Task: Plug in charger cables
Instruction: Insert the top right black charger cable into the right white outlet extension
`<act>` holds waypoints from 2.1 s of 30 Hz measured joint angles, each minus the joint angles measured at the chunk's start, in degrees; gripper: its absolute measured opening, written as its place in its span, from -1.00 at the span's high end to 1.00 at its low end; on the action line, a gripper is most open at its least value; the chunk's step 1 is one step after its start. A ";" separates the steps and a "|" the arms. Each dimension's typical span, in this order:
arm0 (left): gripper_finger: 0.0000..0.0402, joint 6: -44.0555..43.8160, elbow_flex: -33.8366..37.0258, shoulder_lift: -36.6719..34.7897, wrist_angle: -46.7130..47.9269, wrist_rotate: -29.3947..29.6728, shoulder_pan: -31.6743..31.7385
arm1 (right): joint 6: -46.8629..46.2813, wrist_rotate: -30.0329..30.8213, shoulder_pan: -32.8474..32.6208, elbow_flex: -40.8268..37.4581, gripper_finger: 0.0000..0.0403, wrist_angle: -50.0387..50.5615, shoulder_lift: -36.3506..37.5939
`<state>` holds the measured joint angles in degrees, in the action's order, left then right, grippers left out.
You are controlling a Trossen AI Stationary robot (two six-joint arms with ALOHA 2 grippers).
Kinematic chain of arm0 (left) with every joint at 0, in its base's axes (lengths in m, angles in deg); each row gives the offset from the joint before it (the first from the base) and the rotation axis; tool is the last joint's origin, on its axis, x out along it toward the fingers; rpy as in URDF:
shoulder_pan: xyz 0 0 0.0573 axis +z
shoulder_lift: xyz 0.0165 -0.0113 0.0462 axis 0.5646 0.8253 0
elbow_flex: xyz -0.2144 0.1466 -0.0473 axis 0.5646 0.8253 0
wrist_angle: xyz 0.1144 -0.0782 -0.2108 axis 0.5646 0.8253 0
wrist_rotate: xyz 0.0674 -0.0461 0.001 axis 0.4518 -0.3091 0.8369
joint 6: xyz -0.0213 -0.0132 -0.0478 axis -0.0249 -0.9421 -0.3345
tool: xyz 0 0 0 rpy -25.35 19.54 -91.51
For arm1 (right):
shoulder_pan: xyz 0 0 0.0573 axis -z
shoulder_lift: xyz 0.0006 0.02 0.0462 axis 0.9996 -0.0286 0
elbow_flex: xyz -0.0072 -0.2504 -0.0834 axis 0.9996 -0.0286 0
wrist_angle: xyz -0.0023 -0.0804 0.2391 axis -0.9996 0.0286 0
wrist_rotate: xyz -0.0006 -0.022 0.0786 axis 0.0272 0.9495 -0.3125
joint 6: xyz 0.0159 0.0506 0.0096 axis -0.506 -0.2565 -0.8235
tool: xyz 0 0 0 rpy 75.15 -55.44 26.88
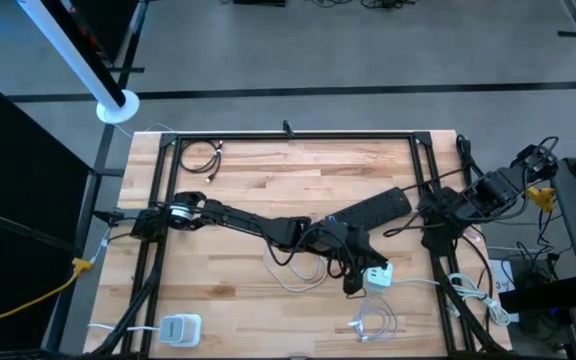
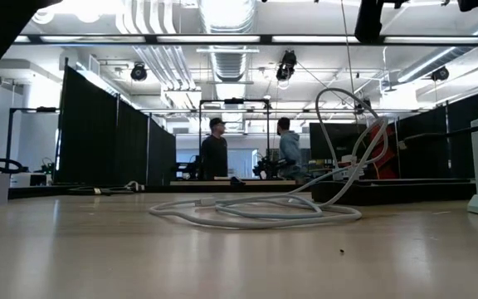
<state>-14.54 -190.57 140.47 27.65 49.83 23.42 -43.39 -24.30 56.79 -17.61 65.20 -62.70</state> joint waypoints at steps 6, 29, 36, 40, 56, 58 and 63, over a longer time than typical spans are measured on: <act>0.93 4.30 0.11 1.88 0.65 -2.20 0.15 | 0.10 1.18 0.00 0.83 0.99 -0.27 0.02; 0.93 13.19 0.29 4.01 1.90 -6.03 1.59 | -0.50 5.16 0.00 0.81 0.99 -3.67 -0.11; 0.93 11.87 -4.75 7.75 3.57 -6.07 1.44 | -2.95 5.47 0.00 0.70 0.99 -3.73 -0.17; 0.93 14.42 -6.86 7.62 6.82 -5.77 1.44 | -2.94 5.50 0.00 0.68 0.99 -3.77 -0.24; 0.93 13.49 -6.15 8.49 11.50 -3.72 1.31 | -1.88 7.88 -0.02 0.48 0.99 -3.72 -0.52; 0.93 13.50 -5.83 8.49 10.71 -3.49 1.35 | -1.98 7.96 -0.02 0.44 0.99 -3.72 -0.52; 0.93 13.33 -4.79 8.47 9.31 -3.60 1.40 | -2.07 7.96 -0.02 0.41 0.99 -3.83 -0.55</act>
<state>-1.20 -195.36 148.94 36.96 46.23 24.81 -45.46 -16.34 56.77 -17.20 61.37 -63.24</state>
